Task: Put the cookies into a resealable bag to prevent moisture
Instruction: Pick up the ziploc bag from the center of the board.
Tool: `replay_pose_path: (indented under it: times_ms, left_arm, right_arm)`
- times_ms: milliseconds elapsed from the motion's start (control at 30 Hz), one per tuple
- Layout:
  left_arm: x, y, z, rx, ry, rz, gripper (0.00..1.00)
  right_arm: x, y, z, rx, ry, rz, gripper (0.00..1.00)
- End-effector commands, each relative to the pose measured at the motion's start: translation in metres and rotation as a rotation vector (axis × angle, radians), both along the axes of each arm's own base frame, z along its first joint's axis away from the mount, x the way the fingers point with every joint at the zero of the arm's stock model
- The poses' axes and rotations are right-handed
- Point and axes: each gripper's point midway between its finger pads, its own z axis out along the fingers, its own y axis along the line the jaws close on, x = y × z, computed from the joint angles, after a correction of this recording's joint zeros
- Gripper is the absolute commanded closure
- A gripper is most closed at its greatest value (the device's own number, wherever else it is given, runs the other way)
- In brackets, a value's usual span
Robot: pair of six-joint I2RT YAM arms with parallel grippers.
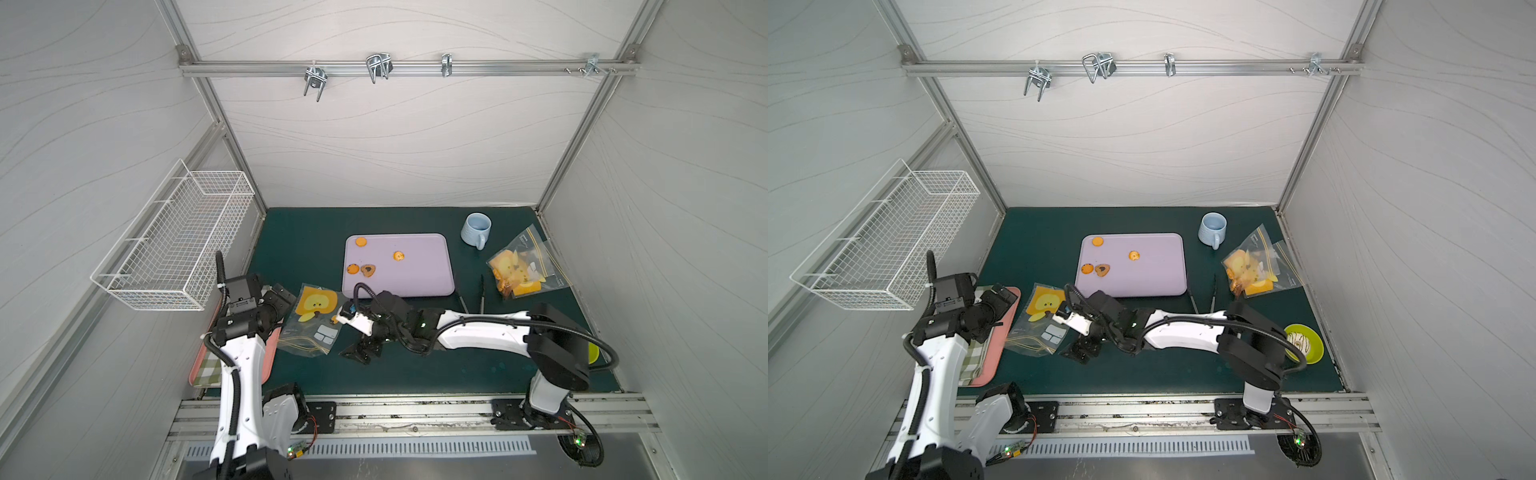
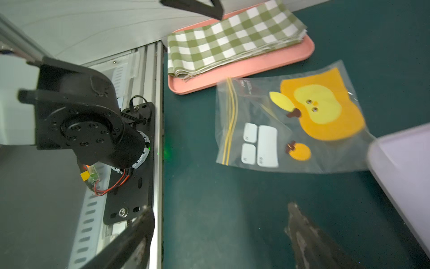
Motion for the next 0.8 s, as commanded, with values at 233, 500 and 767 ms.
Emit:
replay_pose_path:
  times_ms: [233, 500, 767]
  left_arm:
    - [0.016, 0.029, 0.046, -0.024, -0.105, 0.062, 0.04]
    - [0.019, 0.025, 0.044, -0.044, -0.117, 0.041, 0.05]
    - [0.021, 0.024, 0.042, -0.053, -0.119, 0.031, 0.05]
  right_arm:
    - [0.002, 0.08, -0.022, 0.033, -0.047, 0.006, 0.23]
    - [0.015, 0.101, -0.052, -0.031, -0.083, -0.019, 0.34]
    - [0.022, 0.104, -0.072, -0.072, -0.117, -0.032, 0.44]
